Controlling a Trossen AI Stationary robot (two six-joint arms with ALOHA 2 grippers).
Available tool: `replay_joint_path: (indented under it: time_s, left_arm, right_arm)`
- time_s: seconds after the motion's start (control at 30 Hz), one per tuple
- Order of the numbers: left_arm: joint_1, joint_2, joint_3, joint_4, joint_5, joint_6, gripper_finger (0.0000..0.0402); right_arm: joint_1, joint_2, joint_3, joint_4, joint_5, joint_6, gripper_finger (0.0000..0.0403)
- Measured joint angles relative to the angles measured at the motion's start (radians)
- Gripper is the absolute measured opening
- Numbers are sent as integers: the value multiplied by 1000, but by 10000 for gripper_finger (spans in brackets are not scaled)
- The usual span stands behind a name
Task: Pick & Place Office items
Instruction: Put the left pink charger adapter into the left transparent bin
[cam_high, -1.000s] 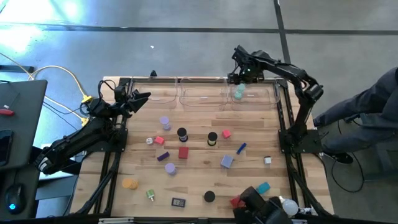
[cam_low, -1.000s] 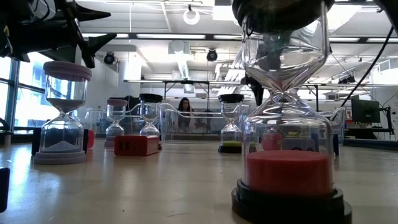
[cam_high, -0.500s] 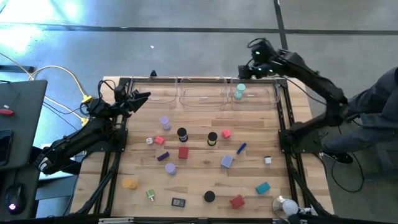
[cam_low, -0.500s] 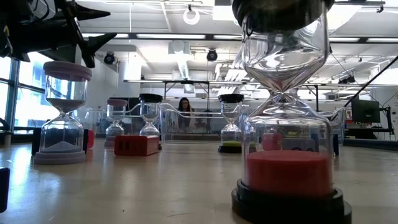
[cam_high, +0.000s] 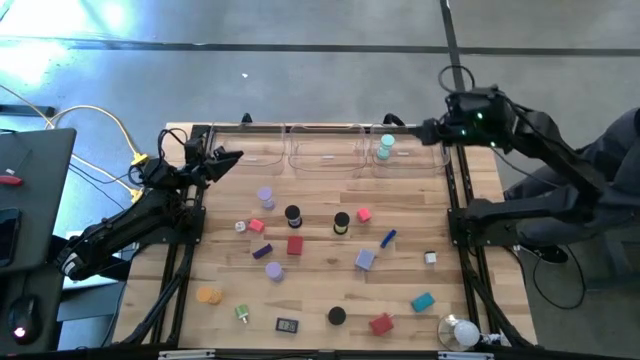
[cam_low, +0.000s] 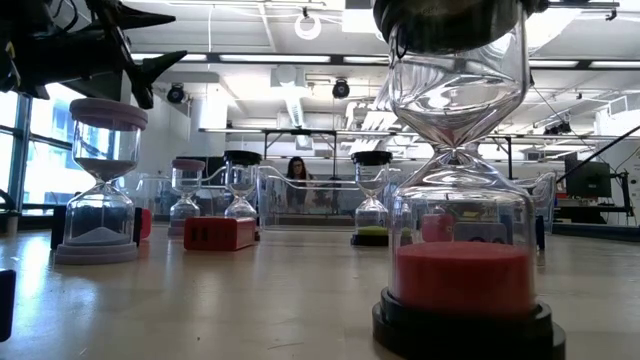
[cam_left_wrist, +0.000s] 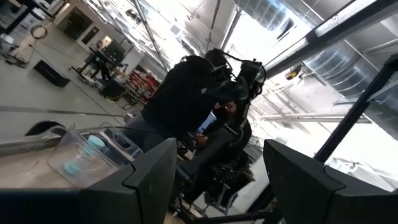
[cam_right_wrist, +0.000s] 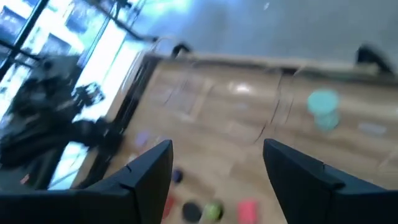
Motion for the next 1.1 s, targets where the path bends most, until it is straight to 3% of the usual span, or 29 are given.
replay_joint_path:
  time_s: [0.27, 0.57, 0.7, 0.9, 1.03, 1.1]
  left_arm:
    - [-33, 0, 0, 2, 89, -52, 234]
    - [-199, 0, 71, 21, 69, 18, 234]
    - [-290, 0, 170, -29, 36, 156, 234]
    - [-385, 9, 315, -315, -86, 375, 234]
    - [-434, 46, 357, -440, -159, 391, 234]
    - [-467, 62, 359, -461, -156, 341, 234]
  right_arm:
    - [330, 2, -25, -88, 54, 248, 239]
    - [632, 27, -159, -80, 197, 521, 239]
    - [697, 41, -223, -79, 173, 595, 239]
    - [721, 48, -273, -76, 166, 550, 239]
    - [721, 48, -289, -82, 168, 502, 239]
    - [721, 48, -290, -79, 232, 450, 239]
